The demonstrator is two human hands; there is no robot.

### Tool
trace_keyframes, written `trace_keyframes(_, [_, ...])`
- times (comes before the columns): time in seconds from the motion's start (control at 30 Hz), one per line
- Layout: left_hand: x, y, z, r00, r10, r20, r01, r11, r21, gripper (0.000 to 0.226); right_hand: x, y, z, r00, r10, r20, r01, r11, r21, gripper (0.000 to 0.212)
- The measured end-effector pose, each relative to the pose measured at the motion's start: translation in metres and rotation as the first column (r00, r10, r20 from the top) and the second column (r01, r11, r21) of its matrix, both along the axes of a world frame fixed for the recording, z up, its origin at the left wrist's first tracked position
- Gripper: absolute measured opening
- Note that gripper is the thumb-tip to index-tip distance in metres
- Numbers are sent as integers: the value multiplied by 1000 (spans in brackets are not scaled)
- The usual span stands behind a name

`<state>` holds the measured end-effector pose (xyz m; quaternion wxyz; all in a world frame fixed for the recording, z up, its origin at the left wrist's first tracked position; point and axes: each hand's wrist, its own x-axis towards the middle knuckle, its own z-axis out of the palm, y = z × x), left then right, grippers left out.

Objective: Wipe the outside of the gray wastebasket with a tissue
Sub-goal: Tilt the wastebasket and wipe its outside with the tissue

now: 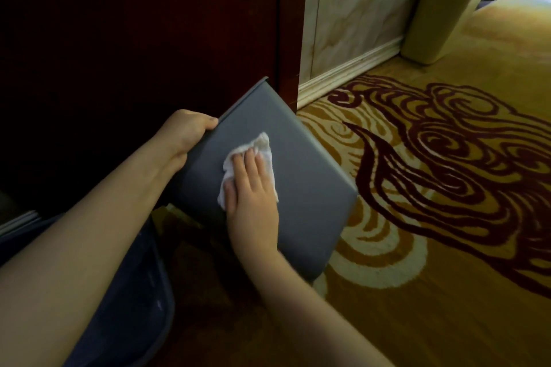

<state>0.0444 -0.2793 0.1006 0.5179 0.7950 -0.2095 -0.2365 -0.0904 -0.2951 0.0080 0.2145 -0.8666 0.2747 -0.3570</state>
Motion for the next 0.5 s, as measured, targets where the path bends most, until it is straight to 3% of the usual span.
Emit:
trace_keyframes(0.07, [3, 2, -1, 1000, 22, -10, -22, 1000, 12, 24, -27, 8, -31, 997, -19, -75, 17, 1000, -19, 47])
trace_keyframes(0.13, [5, 1, -1, 999, 31, -18, -30, 999, 22, 16, -57, 3, -60, 991, -80, -108, 93, 988, 122, 47])
trace_keyframes(0.2, [6, -2, 0, 999, 34, -4, -33, 999, 28, 16, -81, -10, -78, 980, -185, -74, 199, 938, 284, 46])
trace_keyframes(0.33, [0, -11, 3, 999, 15, 40, -16, 999, 31, 24, -105, -38, -85, 963, -270, -4, 250, 883, 398, 45])
trace_keyframes(0.47, [-4, -7, 4, 998, 4, 62, -6, 1000, 20, 28, -100, -79, -56, 863, -491, 120, 331, 728, 601, 36])
trace_keyframes(0.5, [-5, -5, 4, 998, -10, 66, 8, 1000, 20, 29, -92, -87, -41, 850, -504, 154, 322, 727, 606, 36])
